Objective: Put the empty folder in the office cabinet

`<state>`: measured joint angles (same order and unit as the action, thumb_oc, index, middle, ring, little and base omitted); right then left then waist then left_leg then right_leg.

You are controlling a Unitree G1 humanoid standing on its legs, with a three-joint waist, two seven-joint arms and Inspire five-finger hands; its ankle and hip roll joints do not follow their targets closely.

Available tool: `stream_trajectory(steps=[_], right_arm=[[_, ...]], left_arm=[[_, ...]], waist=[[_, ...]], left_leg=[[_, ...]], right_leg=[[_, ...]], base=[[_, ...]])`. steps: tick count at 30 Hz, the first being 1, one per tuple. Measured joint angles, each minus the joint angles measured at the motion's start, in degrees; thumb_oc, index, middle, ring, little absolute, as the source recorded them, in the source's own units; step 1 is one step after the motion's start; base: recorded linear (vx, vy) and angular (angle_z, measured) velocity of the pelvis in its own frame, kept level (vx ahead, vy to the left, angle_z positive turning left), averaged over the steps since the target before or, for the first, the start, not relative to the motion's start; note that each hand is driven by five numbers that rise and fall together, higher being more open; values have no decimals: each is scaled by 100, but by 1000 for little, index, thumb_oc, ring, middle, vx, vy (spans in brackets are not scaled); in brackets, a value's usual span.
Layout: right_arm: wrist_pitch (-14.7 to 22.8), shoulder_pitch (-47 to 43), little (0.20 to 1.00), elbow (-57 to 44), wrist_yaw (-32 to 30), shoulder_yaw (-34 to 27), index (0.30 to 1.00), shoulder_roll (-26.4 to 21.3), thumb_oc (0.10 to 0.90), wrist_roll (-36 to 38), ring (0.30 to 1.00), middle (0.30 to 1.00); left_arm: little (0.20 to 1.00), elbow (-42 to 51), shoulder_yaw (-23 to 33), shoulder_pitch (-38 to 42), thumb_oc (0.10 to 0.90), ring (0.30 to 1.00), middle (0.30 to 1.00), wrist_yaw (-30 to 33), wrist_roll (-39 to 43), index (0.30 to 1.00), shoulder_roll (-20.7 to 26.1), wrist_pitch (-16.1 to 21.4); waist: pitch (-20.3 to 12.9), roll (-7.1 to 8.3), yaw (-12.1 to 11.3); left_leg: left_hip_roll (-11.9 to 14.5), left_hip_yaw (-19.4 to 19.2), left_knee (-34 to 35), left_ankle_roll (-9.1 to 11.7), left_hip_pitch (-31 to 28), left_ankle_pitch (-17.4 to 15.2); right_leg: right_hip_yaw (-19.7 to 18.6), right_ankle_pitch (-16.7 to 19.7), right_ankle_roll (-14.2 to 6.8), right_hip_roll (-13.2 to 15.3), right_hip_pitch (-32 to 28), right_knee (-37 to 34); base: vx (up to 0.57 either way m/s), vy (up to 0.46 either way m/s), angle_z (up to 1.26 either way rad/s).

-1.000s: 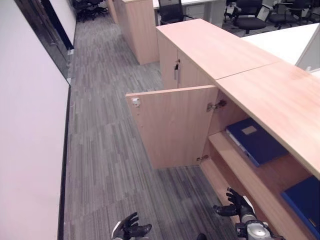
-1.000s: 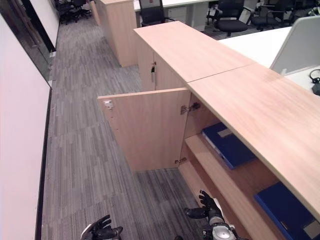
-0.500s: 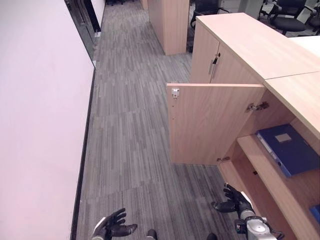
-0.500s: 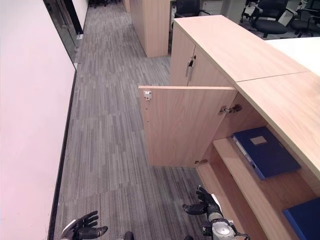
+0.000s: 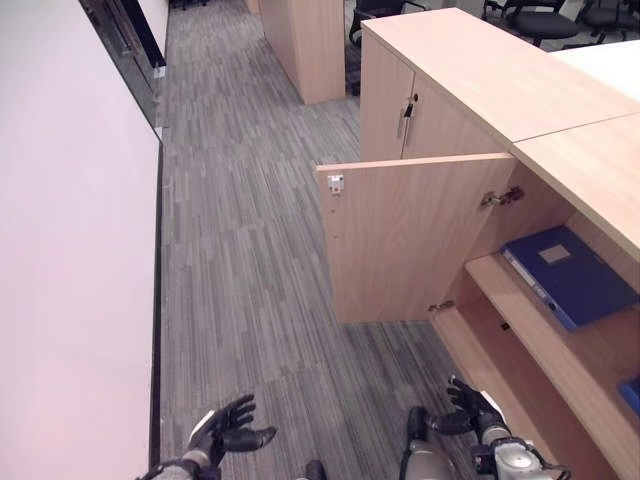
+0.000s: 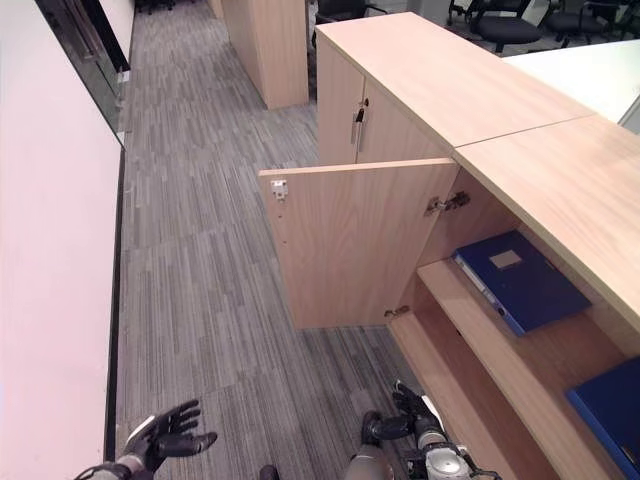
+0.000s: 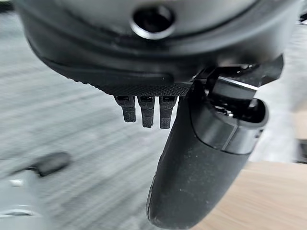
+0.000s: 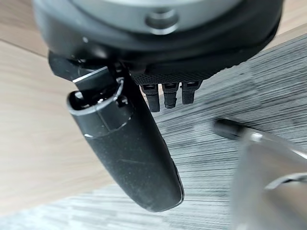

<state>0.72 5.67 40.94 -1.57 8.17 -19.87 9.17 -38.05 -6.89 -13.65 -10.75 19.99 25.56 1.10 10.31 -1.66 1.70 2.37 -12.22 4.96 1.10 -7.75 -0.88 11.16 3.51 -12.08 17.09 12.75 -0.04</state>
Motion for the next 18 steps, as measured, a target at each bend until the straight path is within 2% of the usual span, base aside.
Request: stream_trajectory(steps=[1, 2, 3, 4, 5, 6, 8, 9, 11, 13, 14, 16, 17, 18], right_arm=[[4, 117, 900, -2, 4, 0, 900, 2, 800, 1, 900, 900], [2, 226, 900, 13, 30, -2, 900, -18, 800, 1, 900, 900], [9, 385, 900, 19, 36, -33, 900, -199, 800, 1, 900, 900], [10, 460, 900, -11, 53, -79, 900, -382, 800, 3, 900, 900], [18, 498, 900, -78, 76, -145, 900, -515, 800, 3, 900, 900], [97, 446, 900, -245, 103, -376, 900, -740, 800, 4, 900, 900], [148, 385, 900, -229, 109, -515, 900, -958, 800, 5, 900, 900], [152, 362, 900, -230, 112, -531, 900, -1002, 800, 5, 900, 900], [196, 273, 900, -238, 126, -606, 900, -1009, 800, 6, 900, 900], [269, 124, 900, -225, 160, -598, 900, -975, 800, 6, 900, 900], [272, 126, 900, -230, 186, -599, 900, -934, 800, 6, 900, 900], [273, 117, 900, -241, 272, -549, 900, -896, 800, 7, 900, 900], [274, 125, 900, -241, 289, -565, 900, -871, 800, 6, 900, 900], [271, 96, 900, -219, 290, -560, 900, -888, 800, 6, 900, 900]], left_arm=[[900, 14, -15, -56, 800, 900, 900, -28, -5, 900, 40, -4], [900, -118, 16, -159, 800, 900, 900, -140, -12, 900, 60, 97], [900, -686, 8, -116, 800, 900, 900, -298, -84, 900, -97, 248], [900, -1306, 15, -2, 800, 900, 900, -384, -158, 900, -280, 341], [900, -1635, 25, 97, 800, 900, 900, -370, -277, 900, -399, 284], [900, -1812, 12, 48, 800, 900, 900, -420, -480, 900, -481, 271], [900, -1797, 14, 110, 800, 900, 900, -506, -536, 900, -486, 317], [900, -1805, 16, 145, 800, 900, 900, -520, -568, 900, -485, 354], [900, -1791, 27, 183, 800, 900, 900, -546, -581, 900, -485, 438], [900, -1816, 48, 215, 800, 900, 900, -600, -658, 900, -481, 455], [900, -1845, 42, 249, 800, 900, 900, -598, -686, 900, -460, 466], [900, -1904, 42, 388, 800, 900, 900, -608, -688, 900, -406, 472], [900, -1929, 16, 396, 800, 900, 900, -615, -687, 900, -369, 486], [900, -1951, 25, 376, 800, 900, 900, -617, -684, 900, -391, 483]], waist=[[-2, 12, 9], [-6, 20, -24], [-47, -179, 86], [-176, -448, 151], [-250, -625, 148], [-281, -768, 151], [-277, -774, 153], [-291, -793, 173], [-293, -734, 255], [-290, -739, 306], [-288, -685, 324], [-196, -535, 290], [-118, -425, 277], [-85, -376, 272]], left_leg=[[21, 100, -1, 59, -149, -26], [59, 197, 0, 174, -273, -79], [287, 308, 0, 363, -443, -182], [486, 325, -7, 455, -476, -181], [622, 321, -22, 483, -489, -192], [758, 315, -35, 612, -434, 66], [837, 333, -76, 780, -399, 247], [861, 376, -134, 798, -381, 258], [897, 428, -281, 915, -334, 327], [981, 495, -516, 967, -219, 319], [972, 500, -664, 1007, -154, 315], [1005, 597, -1695, 1161, 336, 397], [1055, 693, -2423, 1445, 637, 636], [1071, 712, -2596, 1436, 660, 806]], right_leg=[[-123, -12, -11, 9, -155, 36], [-204, 184, 44, -34, -369, -16], [-222, 593, 154, -238, -530, 59], [-157, 598, 303, -453, -614, 39], [-112, 571, 356, -568, -653, -35], [-67, 681, 478, -756, -767, -352], [42, 713, 599, -867, -844, -490], [56, 683, 622, -878, -877, -492], [87, 611, 642, -897, -943, -492], [195, 527, 644, -944, -953, -485], [158, 510, 652, -931, -962, -512], [184, 399, 739, -890, -972, -351], [98, 292, 896, -860, -1033, -282], [14, 226, 917, -894, -1032, -291]], base=[[197, -83, 53], [152, -122, 56], [151, -125, 50], [154, -178, 27], [96, -137, -4], [125, -188, -14], [81, -184, 2], [53, -146, 15], [64, -167, 7], [35, -162, 1], [25, -189, 2], [42, -144, -1], [109, -139, -16], [175, -122, -33]])
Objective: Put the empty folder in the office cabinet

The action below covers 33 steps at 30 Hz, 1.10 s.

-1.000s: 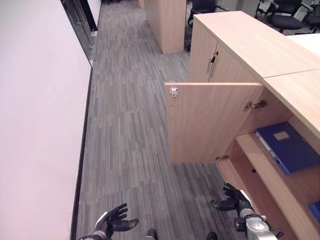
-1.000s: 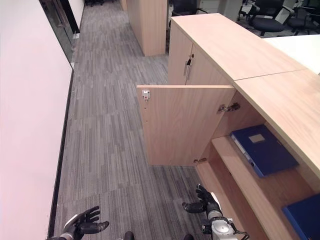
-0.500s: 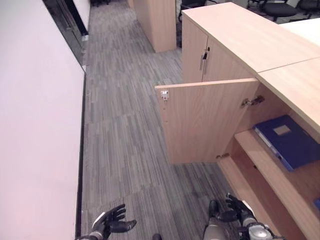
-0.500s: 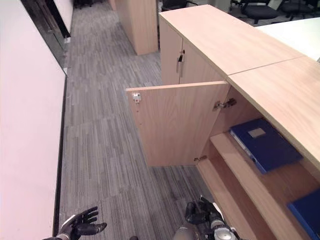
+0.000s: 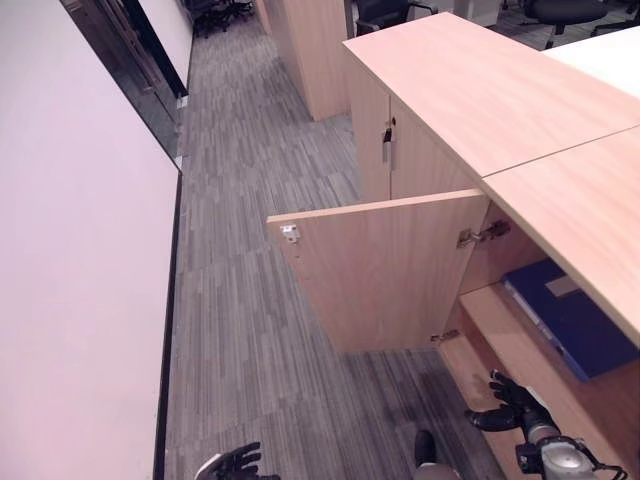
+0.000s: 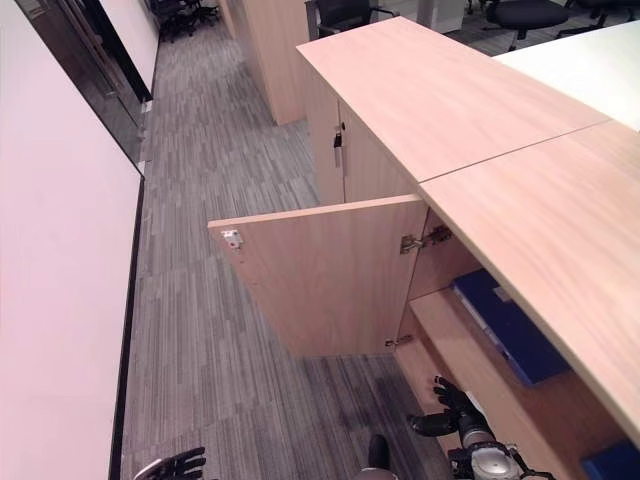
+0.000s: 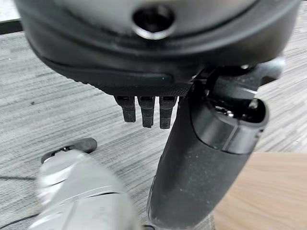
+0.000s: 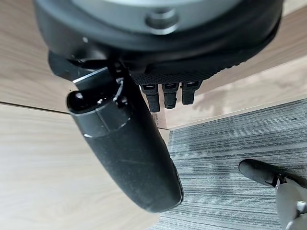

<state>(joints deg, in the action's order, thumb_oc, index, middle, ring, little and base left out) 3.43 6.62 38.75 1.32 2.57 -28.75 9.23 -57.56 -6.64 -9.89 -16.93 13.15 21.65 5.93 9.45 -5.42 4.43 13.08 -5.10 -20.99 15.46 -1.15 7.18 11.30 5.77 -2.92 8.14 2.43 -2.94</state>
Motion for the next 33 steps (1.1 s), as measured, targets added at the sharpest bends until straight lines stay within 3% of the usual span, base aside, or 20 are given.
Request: stream_trajectory(steps=[2, 4, 5, 7, 8, 9, 10, 11, 12, 13, 14, 15, 16, 17, 19, 21, 24, 26, 29, 33], right_arm=[[6, -130, 900, 59, -44, 28, 900, -50, 800, -2, 900, 900], [2, -213, 900, 67, -89, 47, 900, -134, 800, -1, 900, 900], [0, -195, 900, 46, -93, 41, 900, -170, 800, -2, 900, 900], [-46, -184, 900, 146, -112, 89, 900, -191, 800, -4, 900, 900], [-30, -317, 900, 190, -167, 253, 900, -121, 800, -3, 900, 900], [17, -359, 900, 197, -168, 267, 900, -81, 800, -4, 900, 900], [31, -384, 900, 198, -164, 301, 900, -84, 800, -3, 900, 900], [43, -350, 900, 214, -152, 335, 900, -60, 800, -5, 900, 900], [15, -250, 900, 223, -157, 390, 900, 103, 800, -6, 900, 900], [20, -147, 900, 221, -153, 431, 900, 193, 800, -6, 900, 900], [21, -81, 900, 260, -101, 516, 900, 238, 800, -10, 900, 900], [14, -57, 900, 259, -91, 525, 900, 303, 800, -11, 900, 900], [14, 2, 900, 251, -84, 554, 900, 365, 800, -11, 900, 900], [14, 70, 900, 271, -60, 605, 900, 392, 800, -15, 900, 900], [-28, 73, 900, 433, -71, 587, 900, 280, 800, -22, 900, 900], [-25, 102, 900, 430, -100, 590, 900, 275, 800, -20, 900, 900], [-26, 97, 900, 430, -97, 616, 900, 336, 800, -21, 900, 900], [-90, -27, 900, 433, -196, 824, 900, 536, 800, -24, 900, 900], [-155, -25, 900, 361, -173, 836, 900, 551, 800, -25, 900, 900], [-192, -54, 900, 405, -205, 840, 900, 596, 800, -24, 900, 900]], left_arm=[[900, -22, 14, -98, 800, 900, 900, -4, 19, 900, -45, 5], [900, -40, -30, -91, 800, 900, 900, -9, 7, 900, -103, 39], [900, 34, -88, -109, 800, 900, 900, -13, 0, 900, -59, 97], [900, 49, -123, 13, 800, 900, 900, 19, -8, 900, -100, 110], [900, -49, -334, 78, 800, 900, 900, -7, -45, 900, -104, 129], [900, -99, -310, 111, 800, 900, 900, 6, -43, 900, -105, 167], [900, -162, -233, 129, 800, 900, 900, 11, -59, 900, -145, 194], [900, -167, -202, 111, 800, 900, 900, 29, -124, 900, -103, 180], [900, -307, -174, 126, 800, 900, 900, 113, -213, 900, -34, 135], [900, -376, -131, 126, 800, 900, 900, 162, -248, 900, -34, 95], [900, -370, -126, 36, 800, 900, 900, 192, -302, 900, -142, 82], [900, -249, -137, 8, 800, 900, 900, 205, -310, 900, -125, 92], [900, -233, -129, -10, 800, 900, 900, 201, -308, 900, -70, 99], [900, -291, -34, -81, 800, 900, 900, 208, -290, 900, -19, 113], [900, -359, -12, -225, 800, 900, 900, 311, -282, 900, -180, 48], [900, -335, -30, -310, 800, 900, 900, 374, -270, 900, -242, 47], [900, -196, -29, -191, 800, 900, 900, 415, -213, 900, -244, 69], [900, -177, -116, 321, 800, 900, 900, 712, -103, 900, -96, -270], [900, 151, 224, 443, 800, 900, 900, 1018, 77, 900, -21, -37], [900, 788, -116, 503, 800, 900, 900, 1193, 252, 900, -260, -172]], waist=[[13, 37, -20], [34, -57, -36], [53, -175, -11], [142, -225, -64], [176, 17, -263], [232, 61, -308], [264, -126, -383], [315, -290, -444], [349, -116, -469], [348, -110, -430], [216, -315, -535], [204, -235, -488], [178, -95, -417], [158, 40, -384], [111, -195, -307], [69, -239, -275], [13, -180, -312], [-93, 49, -328], [-171, 182, -285], [-287, 239, -319]], left_leg=[[-28, -182, -305, -33, 153, 229], [-60, -431, 355, -160, 8, 212], [61, -352, 798, -19, -52, -16], [71, -223, 1057, -173, -120, -289], [-541, -46, 2061, -443, -113, -659], [-707, -37, 2377, -579, -101, -736], [-621, -88, 2463, -840, -80, -896], [-335, -124, 2423, -929, -146, -565], [-351, -221, 2285, -950, -242, -487], [-347, -225, 2296, -972, -283, -538], [-75, -292, 2550, -925, -208, -636], [-107, -282, 2568, -945, -181, -662], [-221, -274, 2574, -947, -181, -664], [-371, -340, 2578, -913, -237, -585], [-311, -401, 2580, -925, -455, -300], [-412, -449, 2559, -941, -545, -274], [-538, -432, 2557, -974, -511, -287], [-603, -426, 2586, -1024, -514, -321], [-657, -425, 2567, -1046, -601, -338], [-720, -448, 2592, -1105, -598, -372]], right_leg=[[-168, -80, -7, -10, -183, -276], [-117, -268, -90, -94, -82, -57], [70, -405, 377, -134, 177, 674], [-20, -504, 387, -294, 181, 839], [-394, -468, 345, -300, 219, 534], [-454, -468, 322, -338, 188, 285], [-455, -390, 291, -518, 56, 220], [-467, -452, 288, -765, 78, 407], [-448, -181, 241, -702, -30, 426], [-413, -233, 138, -705, -107, 313], [-331, -656, -78, -952, 144, 818], [-364, -866, 45, -907, 324, 1447], [-459, -975, -15, -743, 161, 1394], [-534, -983, 166, -583, -123, 1075], [-610, -859, 77, -628, -516, 610], [-623, -756, -34, -541, -717, 385], [-619, -525, -74, -440, -876, 44], [-600, -421, -84, -391, -1010, -188], [-605, -391, -94, -336, -1094, -200], [-617, -421, -180, -269, -1083, -221]], base=[[160, 22, -59], [131, 47, -42], [165, 66, -3], [178, 41, -30], [75, -9, -82], [59, -6, -100], [33, 11, -80], [62, 18, -72], [70, 22, -38], [99, 30, -28], [86, 32, -19], [54, 25, -13], [39, 23, 20], [61, 31, 17], [67, 34, -8], [15, 10, -3], [92, 40, 6], [119, 66, -2], [24, 57, 1], [13, 18, -1]])
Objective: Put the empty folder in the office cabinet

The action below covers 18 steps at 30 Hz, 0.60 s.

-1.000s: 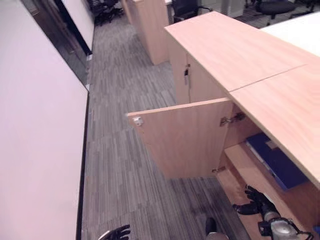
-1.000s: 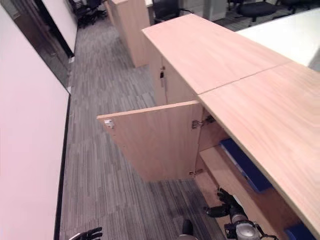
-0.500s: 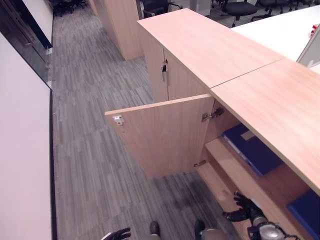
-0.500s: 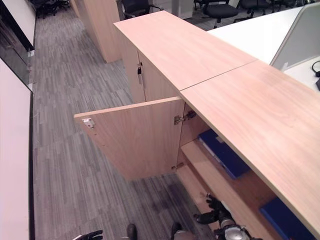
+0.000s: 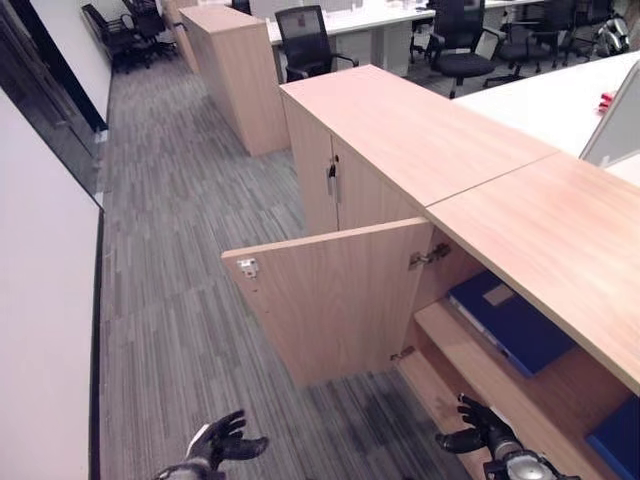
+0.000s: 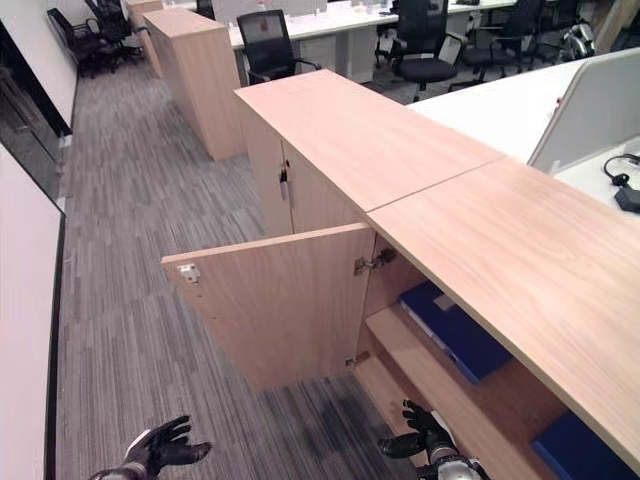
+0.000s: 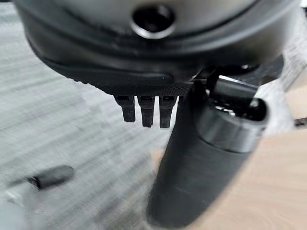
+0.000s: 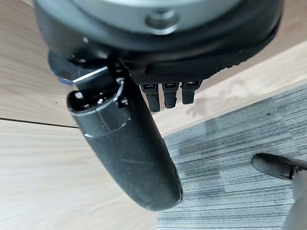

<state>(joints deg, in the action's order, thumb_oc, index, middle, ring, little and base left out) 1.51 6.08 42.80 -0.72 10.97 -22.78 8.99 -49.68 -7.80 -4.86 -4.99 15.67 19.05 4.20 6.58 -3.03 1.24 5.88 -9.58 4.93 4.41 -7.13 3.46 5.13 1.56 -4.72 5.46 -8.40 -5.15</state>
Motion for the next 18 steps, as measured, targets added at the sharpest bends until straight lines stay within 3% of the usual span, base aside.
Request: stream_trajectory(steps=[2, 4, 5, 8, 12, 18], right_arm=[[-2, 80, 900, 56, -65, -6, 900, 63, 800, 0, 900, 900], [-19, 103, 900, 119, -97, -1, 900, 196, 800, 1, 900, 900], [-18, 146, 900, 119, -98, 33, 900, 345, 800, 2, 900, 900], [0, 236, 900, 142, -135, 181, 900, 476, 800, 3, 900, 900], [27, 244, 900, 132, -194, 179, 900, 471, 800, 5, 900, 900], [83, 332, 900, 14, -234, 184, 900, 276, 800, 5, 900, 900]], left_arm=[[900, 177, 21, -132, 800, 900, 900, 12, 97, 900, -288, 222], [900, -508, 98, 50, 800, 900, 900, 9, 214, 900, -575, 219], [900, -1243, 346, 184, 800, 900, 900, 52, 229, 900, -669, 141], [900, -1398, 1083, 182, 800, 900, 900, 364, 894, 900, -612, 60], [900, -250, 1074, 313, 800, 900, 900, 729, 1118, 900, -83, 119], [900, -224, 1398, 1470, 800, 900, 900, 1195, 1282, 900, 1005, 387]], waist=[[-67, 45, 32], [-130, 125, 32], [-204, 237, 37], [-337, 447, 1], [-370, 486, 25], [-427, 370, 188]], left_leg=[[-14, 15, -1, -6, -6, -6], [16, 7, 0, 29, 7, -29], [71, -14, 0, 53, 19, -19], [100, -4, -1, 41, 16, 10], [68, -50, 0, 17, 6, 25], [68, -141, 1, 5, -4, 30]], right_leg=[[4, 9, -6, 11, 2, -7], [-1, 6, -8, -18, 36, -21], [-7, 8, 1, -68, 64, -22], [-2, 7, 34, -94, 56, -21], [-44, 39, 13, -61, 63, -22], [-139, 92, 0, -58, 108, -23]], base=[[5, -16, 0], [26, -13, -4], [69, 4, -10], [50, 20, 1], [31, 44, -4], [25, 26, -9]])
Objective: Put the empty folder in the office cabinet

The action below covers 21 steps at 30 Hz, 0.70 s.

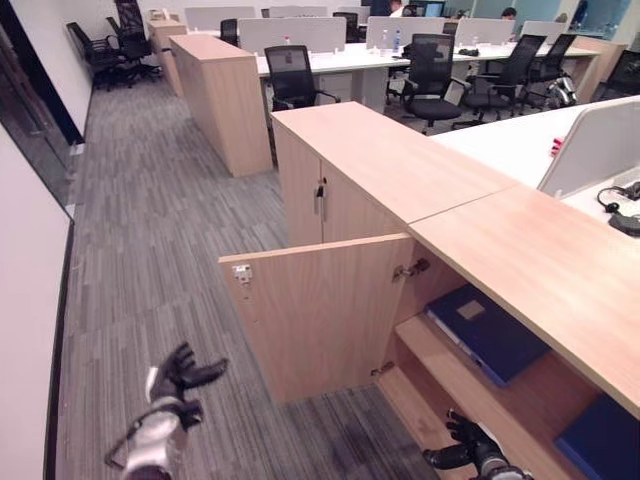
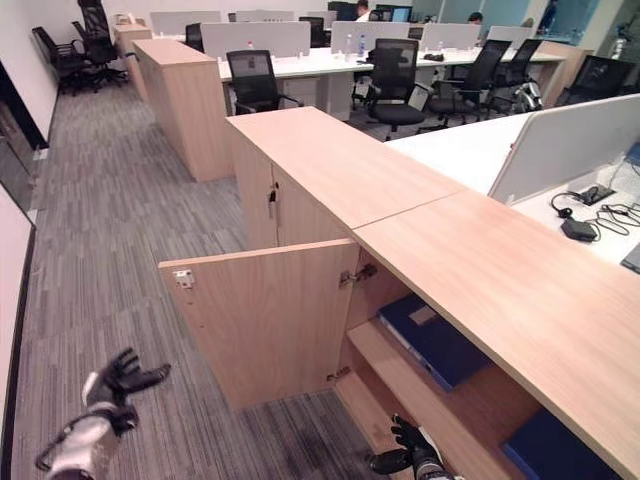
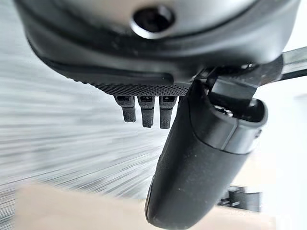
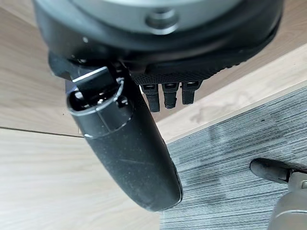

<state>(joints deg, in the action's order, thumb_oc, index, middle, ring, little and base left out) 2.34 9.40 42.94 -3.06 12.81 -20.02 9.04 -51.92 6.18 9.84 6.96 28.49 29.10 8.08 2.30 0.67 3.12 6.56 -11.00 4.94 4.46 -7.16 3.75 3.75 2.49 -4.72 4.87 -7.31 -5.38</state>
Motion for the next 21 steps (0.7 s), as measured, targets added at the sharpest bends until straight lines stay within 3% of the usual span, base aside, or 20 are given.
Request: stream_trajectory(steps=[2, 8, 11, 16, 21], right_arm=[[1, 73, 900, 4, 2, -2, 900, -113, 800, 0, 900, 900], [33, 130, 900, 33, 69, -14, 900, -185, 800, 4, 900, 900], [46, 158, 900, 41, 162, -5, 900, -190, 800, 5, 900, 900], [53, 102, 900, 59, 197, 2, 900, -189, 800, 4, 900, 900], [52, 92, 900, 76, 197, 13, 900, -192, 800, 2, 900, 900]], left_arm=[[900, 30, 113, 231, 800, 900, 900, 149, 58, 900, 84, 153], [900, 8, 49, 302, 800, 900, 900, 154, 44, 900, 512, 157], [900, -235, -200, 635, 800, 900, 900, 145, -38, 900, 865, 152], [900, -180, -613, 980, 800, 900, 900, 102, -195, 900, 904, 150], [900, -13, -942, 1102, 800, 900, 900, -29, -215, 900, 492, 147]], waist=[[-26, -47, -1], [-36, -77, 103], [-34, -80, 136], [-32, -83, 144], [-14, -47, 206]], left_leg=[[-9, -6, 0, -3, -5, 1], [-2, -44, 0, 1, 9, -1], [-7, -59, 0, 1, 6, -1], [-8, -127, -1, -2, 10, 3], [-10, -164, 0, -2, 12, 2]], right_leg=[[-3, 19, 18, 10, -11, -1], [-25, 1, -6, 4, 33, -1], [-40, 6, -12, 10, 37, -1], [-75, 29, -27, 9, 80, 0], [-135, 36, -22, 8, 110, -1]], base=[[0, 0, 0], [0, 0, 0], [0, 0, 0], [-8, 4, -6], [-7, 5, -6]])
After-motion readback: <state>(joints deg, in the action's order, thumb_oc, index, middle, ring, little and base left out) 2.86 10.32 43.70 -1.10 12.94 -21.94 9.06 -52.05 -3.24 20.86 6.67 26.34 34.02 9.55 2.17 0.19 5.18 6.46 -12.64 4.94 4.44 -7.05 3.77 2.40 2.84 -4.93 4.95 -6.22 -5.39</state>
